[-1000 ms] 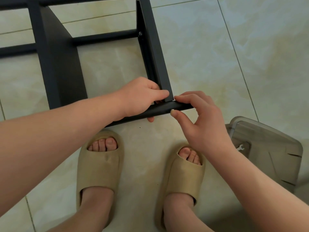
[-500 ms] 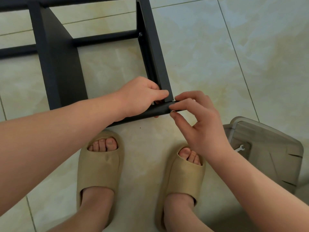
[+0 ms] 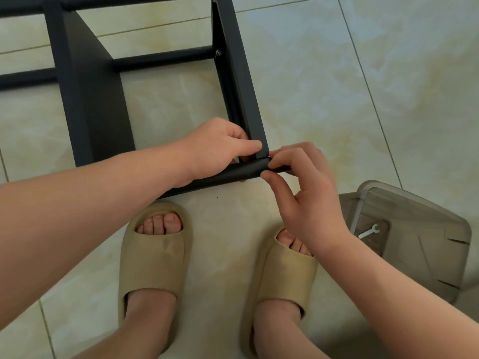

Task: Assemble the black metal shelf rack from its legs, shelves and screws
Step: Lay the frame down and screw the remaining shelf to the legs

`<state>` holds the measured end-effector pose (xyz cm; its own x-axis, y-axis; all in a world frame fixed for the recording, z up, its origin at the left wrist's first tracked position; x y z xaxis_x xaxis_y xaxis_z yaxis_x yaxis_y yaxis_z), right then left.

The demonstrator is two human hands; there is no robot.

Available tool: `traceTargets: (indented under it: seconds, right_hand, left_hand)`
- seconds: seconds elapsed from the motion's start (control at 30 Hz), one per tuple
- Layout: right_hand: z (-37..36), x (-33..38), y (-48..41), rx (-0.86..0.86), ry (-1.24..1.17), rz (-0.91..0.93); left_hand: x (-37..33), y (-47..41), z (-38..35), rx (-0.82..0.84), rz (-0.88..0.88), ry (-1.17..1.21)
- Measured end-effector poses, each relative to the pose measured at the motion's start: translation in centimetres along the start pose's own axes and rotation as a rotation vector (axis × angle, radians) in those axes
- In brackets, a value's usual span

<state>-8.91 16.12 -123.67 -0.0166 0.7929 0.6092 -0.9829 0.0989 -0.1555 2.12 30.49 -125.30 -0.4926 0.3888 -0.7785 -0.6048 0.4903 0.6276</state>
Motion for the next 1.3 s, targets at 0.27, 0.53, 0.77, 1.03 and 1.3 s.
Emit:
traceTargets:
  seconds: [0.27, 0.53, 0.77, 1.03, 1.3]
  right_hand:
    - [0.0, -0.7, 0.7, 0.013, 0.013, 0.137]
    - [-0.1, 0.0, -0.2, -0.031, 0.041, -0.006]
    - [-0.2, -0.4, -1.2, 0.058, -0.021, -0.066]
    - [0.2, -1.3, -2.2, 0.201, -0.247, -0.299]
    - [0.4, -1.3, -2.6, 0.245, -0.182, -0.326]
  left_hand:
    - [0.1, 0.0, 0.1, 0.013, 0.015, 0.027]
    - [-0.4, 0.4, 0.0, 0.028, 0.011, -0.016]
    - [-0.6, 0.4, 0.0, 0.061, 0.026, -0.073]
    - [-0.2, 0.2, 0.1, 0.025, -0.023, -0.035]
    - [0.2, 0.1, 0.2, 0.041, -0.017, 0.01]
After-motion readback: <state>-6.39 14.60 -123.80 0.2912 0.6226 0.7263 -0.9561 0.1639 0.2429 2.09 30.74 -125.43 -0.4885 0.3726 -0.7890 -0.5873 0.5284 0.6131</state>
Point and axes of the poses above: each hand's wrist, its own y-axis away from the middle knuckle, its own z-axis out of the back of the hand, x = y × z, the point moved 3 cm from there along -y, towards the middle knuckle, and after that the axes turned 10 degrees about y, right-handed, at the moved point
